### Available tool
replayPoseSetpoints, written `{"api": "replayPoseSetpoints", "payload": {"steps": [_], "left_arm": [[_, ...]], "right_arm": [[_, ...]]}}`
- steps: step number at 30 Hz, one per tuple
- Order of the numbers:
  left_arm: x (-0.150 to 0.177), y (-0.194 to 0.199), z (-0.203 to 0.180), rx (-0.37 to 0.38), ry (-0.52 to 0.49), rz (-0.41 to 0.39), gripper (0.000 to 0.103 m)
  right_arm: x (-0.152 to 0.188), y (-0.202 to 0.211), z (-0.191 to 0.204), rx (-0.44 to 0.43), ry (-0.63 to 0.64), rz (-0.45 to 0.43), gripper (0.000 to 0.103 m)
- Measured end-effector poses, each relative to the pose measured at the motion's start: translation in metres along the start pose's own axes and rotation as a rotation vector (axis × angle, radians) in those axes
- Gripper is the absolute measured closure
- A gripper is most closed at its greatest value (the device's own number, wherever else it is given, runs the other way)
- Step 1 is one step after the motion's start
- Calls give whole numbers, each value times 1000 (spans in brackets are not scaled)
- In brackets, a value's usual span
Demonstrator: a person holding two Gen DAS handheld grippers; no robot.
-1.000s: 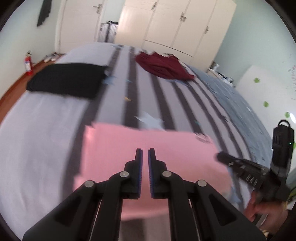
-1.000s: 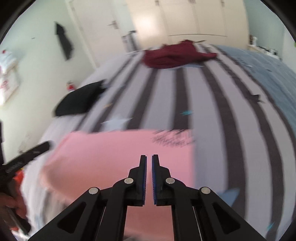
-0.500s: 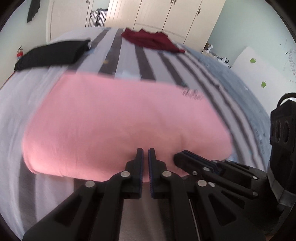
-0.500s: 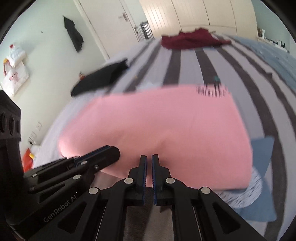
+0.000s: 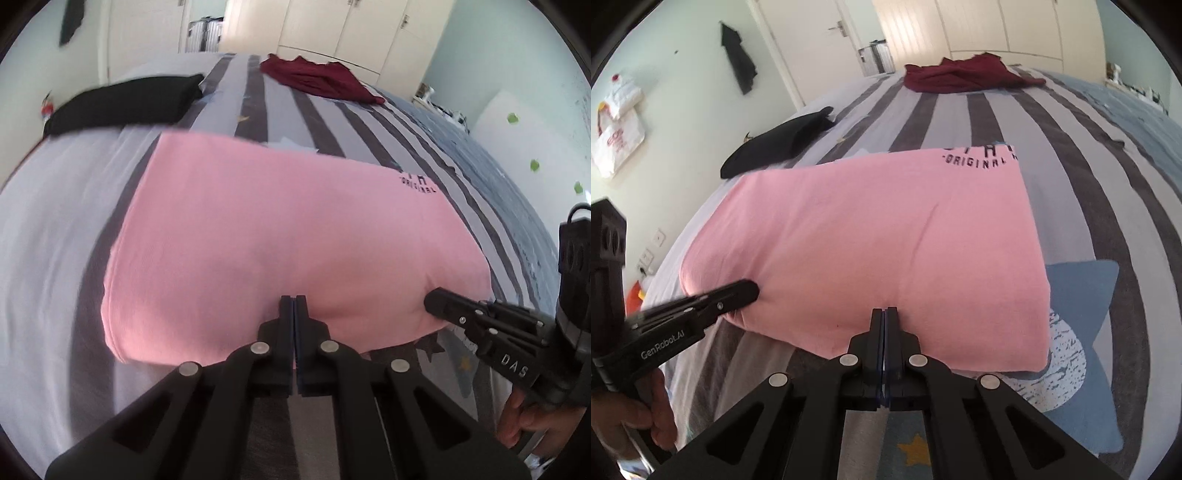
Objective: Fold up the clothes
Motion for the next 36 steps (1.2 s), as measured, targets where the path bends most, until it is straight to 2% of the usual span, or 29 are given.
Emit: {"api": "replayPoseSetpoints", "payload": {"steps": [3,7,10,13,16,19,22,26,30,36], "left_arm": [[-3,10,15,-29,36,-10,101],[5,13,33,-61,56,-6,101],[13,2,35,-54,65,-4,101],[8,11,37,-66,74,-7,101],[3,27,49,-111,78,-32,101],[15,29,63,-149,91,-21,101],[23,28,66,-149,89,-11,101],[17,36,69,-162,116,-33,101],[38,16,72,-158,111,-4,101],[34,19,80,-140,165,-3,101]], "right_arm": [[-6,7,-4,15,-2,-9,103],[-8,11,-29,55,-42,-15,103],[-1,6,-34,49,-21,-17,103],[-5,7,-34,48,-24,-1,103],[-11,12,-36,59,-23,-9,103],[-14,14,-41,64,-32,-13,103],[-16,15,-47,70,-42,-17,103],[-20,17,-55,77,-54,-23,103],[-11,9,-62,64,-76,-11,103],[-14,10,-64,48,-90,2,103]]}}
Point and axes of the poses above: each gripper's, at about its wrist camera, not at the fingertips, and y roughly against the way its jaws point, z to its left, x to its underside, the point moved 10 cm from there along -y, roughly the way its jaws point, and after that the axes turned 8 degrees about -y, right-handed, at the moved point
